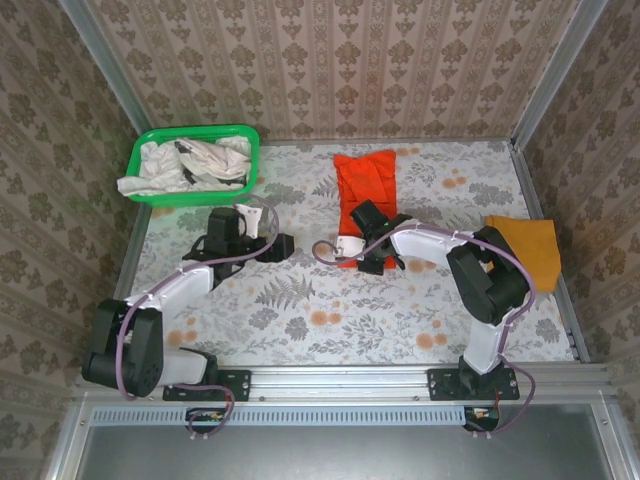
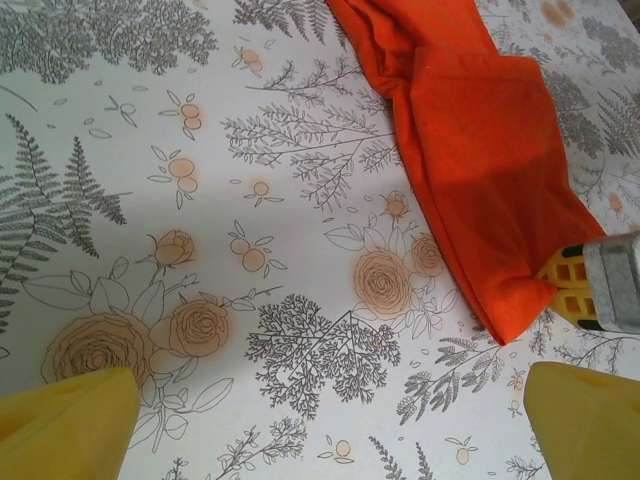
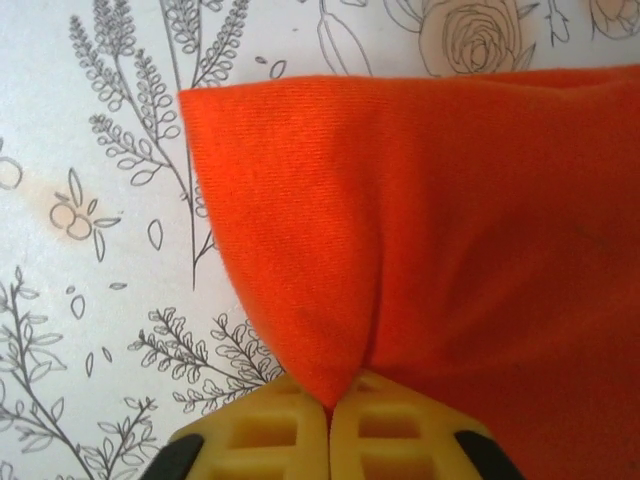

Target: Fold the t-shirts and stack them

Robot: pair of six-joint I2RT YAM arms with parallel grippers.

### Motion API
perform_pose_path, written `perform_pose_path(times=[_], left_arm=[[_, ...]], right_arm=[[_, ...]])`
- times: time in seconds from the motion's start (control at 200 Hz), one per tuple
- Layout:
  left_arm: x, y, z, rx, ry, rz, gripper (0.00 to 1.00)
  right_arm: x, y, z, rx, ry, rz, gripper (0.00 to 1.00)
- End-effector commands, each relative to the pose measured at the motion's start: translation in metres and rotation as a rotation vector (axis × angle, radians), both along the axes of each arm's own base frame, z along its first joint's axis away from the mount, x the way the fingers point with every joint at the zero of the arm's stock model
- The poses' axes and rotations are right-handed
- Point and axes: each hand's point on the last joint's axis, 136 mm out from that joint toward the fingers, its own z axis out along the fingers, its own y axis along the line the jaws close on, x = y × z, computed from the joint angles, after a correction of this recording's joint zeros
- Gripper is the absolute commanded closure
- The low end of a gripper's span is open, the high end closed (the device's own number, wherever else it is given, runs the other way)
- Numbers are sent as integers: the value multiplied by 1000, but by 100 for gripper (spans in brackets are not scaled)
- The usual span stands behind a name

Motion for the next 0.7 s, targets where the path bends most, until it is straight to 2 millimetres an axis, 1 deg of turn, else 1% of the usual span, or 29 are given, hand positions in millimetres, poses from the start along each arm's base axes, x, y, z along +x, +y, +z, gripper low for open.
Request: perform_pose_path(times=[0.0,0.09,0.175,0.19,0.245,0.29,0.3,0.325,0.435,0.5,0.59,0.64,0.655,0.7], left_arm=[[11,-4,2,-46,49,70,0],[21,-13,-2,-67,100,132,0],[33,-30,-4,-95,150,174,0],[35,-32,-6,-98,160,182,0],[43,-44,-11,-126,197,212,1],[53,-52,-14,-158,226,232,6],[49,-64,-16,-161,236,209,7],[50,-75,-19,-171,252,194,9],[62,-113,-30,-194,303,176,17],[70,-132,-35,-204,324,163,23],[81,-145,-39,-225,345,172,31],[86,-147,-42,-228,351,188,37],[88,-147,-43,-229,352,191,39],[91,-148,-46,-223,362,199,44]], right_arm=[[-20,-9,-4,-37,44,-11,100],[-39,-4,5,-3,69,-14,100],[-57,3,15,48,89,-14,100],[-65,1,14,40,112,-16,100],[-79,1,19,52,132,-18,100],[-88,1,22,61,144,-21,100],[-90,1,23,65,146,-22,100],[-95,1,26,71,150,-23,100],[-111,2,38,109,162,-25,100],[-119,3,46,131,167,-22,100],[-126,2,59,161,165,-22,100],[-128,2,61,163,171,-23,100],[-128,2,69,182,151,-21,100],[-129,2,74,190,143,-18,100]])
